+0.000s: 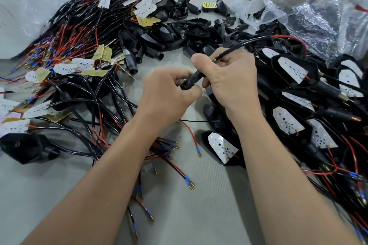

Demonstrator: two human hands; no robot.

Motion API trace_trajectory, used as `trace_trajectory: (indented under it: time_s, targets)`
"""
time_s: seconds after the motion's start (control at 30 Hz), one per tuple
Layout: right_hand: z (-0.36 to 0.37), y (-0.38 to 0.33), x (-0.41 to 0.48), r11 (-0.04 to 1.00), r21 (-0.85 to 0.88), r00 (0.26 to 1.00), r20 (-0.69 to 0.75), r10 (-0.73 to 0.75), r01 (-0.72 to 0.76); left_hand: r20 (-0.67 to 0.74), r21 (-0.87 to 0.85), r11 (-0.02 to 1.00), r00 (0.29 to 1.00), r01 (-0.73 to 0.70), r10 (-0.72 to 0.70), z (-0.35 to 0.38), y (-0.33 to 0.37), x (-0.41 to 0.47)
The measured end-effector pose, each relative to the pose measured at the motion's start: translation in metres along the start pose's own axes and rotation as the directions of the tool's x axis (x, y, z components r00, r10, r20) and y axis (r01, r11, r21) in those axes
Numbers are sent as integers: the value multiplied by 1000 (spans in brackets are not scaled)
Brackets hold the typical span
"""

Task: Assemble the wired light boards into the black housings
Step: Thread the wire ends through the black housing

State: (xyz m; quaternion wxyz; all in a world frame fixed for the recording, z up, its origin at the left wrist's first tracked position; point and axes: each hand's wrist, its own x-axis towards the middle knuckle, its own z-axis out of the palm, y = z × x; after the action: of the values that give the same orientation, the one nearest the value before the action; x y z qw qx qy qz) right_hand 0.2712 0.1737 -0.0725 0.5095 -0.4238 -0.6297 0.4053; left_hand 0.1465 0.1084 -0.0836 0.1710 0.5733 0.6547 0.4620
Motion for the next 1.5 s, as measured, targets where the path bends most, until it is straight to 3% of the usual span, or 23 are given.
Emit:
trace_trajectory:
  time_s: [0.17,0.4,0.83,1.0,1.13,1.3,1.5]
  targets:
    - [0,1,0,997,16,990,119,71,-73,-68,136,989,995,-57,67,-3,-9,3]
    - [-3,1,0,990,27,958,258,126,-137,-83,64,995,993,-80,85,-2,-13,2]
    - [-4,-3,-1,987,77,957,267,118,-143,-81,55,995,992,-88,93,-1,-15,4]
    - [-12,-3,-1,970,144,926,353,133,-195,-77,64,995,994,-71,75,-3,-14,4]
    - [-14,-3,-2,966,172,936,327,131,-196,16,-43,995,996,-86,87,-7,-7,2]
    - [-14,-5,1,939,298,983,118,139,-168,51,-337,932,991,131,-121,-17,-7,11]
    - [-9,-5,-1,952,267,986,115,122,-149,130,-453,851,964,267,-233,-21,-12,15]
